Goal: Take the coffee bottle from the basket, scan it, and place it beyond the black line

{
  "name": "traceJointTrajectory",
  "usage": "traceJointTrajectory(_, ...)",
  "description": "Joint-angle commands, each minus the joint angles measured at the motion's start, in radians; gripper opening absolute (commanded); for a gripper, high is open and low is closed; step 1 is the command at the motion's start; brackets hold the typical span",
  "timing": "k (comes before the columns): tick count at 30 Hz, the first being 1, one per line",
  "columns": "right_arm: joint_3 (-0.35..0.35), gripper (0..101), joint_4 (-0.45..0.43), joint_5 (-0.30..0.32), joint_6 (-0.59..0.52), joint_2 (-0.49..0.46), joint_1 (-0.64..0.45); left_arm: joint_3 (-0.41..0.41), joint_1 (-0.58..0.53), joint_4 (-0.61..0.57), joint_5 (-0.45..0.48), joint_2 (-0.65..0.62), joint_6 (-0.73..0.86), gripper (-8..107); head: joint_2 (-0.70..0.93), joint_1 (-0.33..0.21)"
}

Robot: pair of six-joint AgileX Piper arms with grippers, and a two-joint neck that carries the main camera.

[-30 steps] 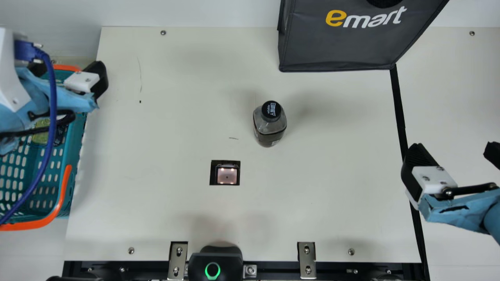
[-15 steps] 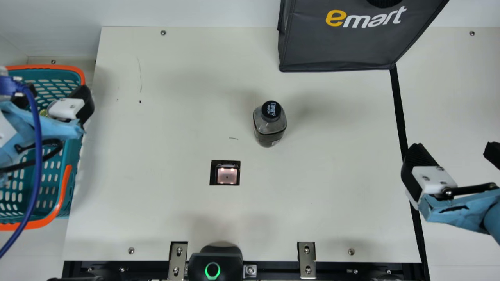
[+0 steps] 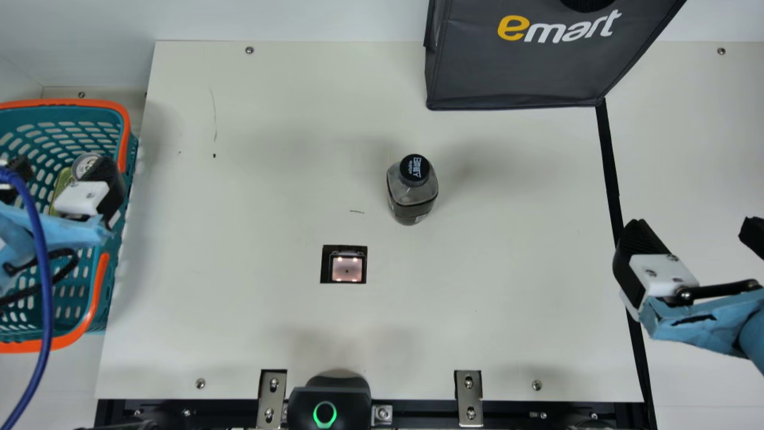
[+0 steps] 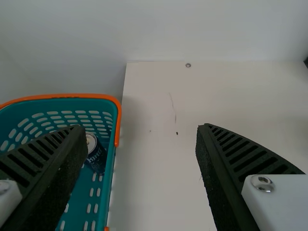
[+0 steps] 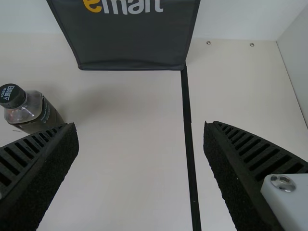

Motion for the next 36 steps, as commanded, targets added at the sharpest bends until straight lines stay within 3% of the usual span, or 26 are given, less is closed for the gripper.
traceJointTrajectory(1,0.000,91,0.000,0.000,0.000,0.000,0.000,0.012,0.006,-0.003,0.004,-0.018,0.004,90,0.002,-0.026)
traceJointTrajectory(16,0.000,91,0.000,0.000,0.000,0.000,0.000,0.117,0.013,0.004,0.014,-0.136,0.021,90,0.002,-0.026)
traceJointTrajectory(36,0.000,91,0.000,0.000,0.000,0.000,0.000,0.177,-0.014,0.074,0.044,-0.242,-0.056,90,0.002,-0.026)
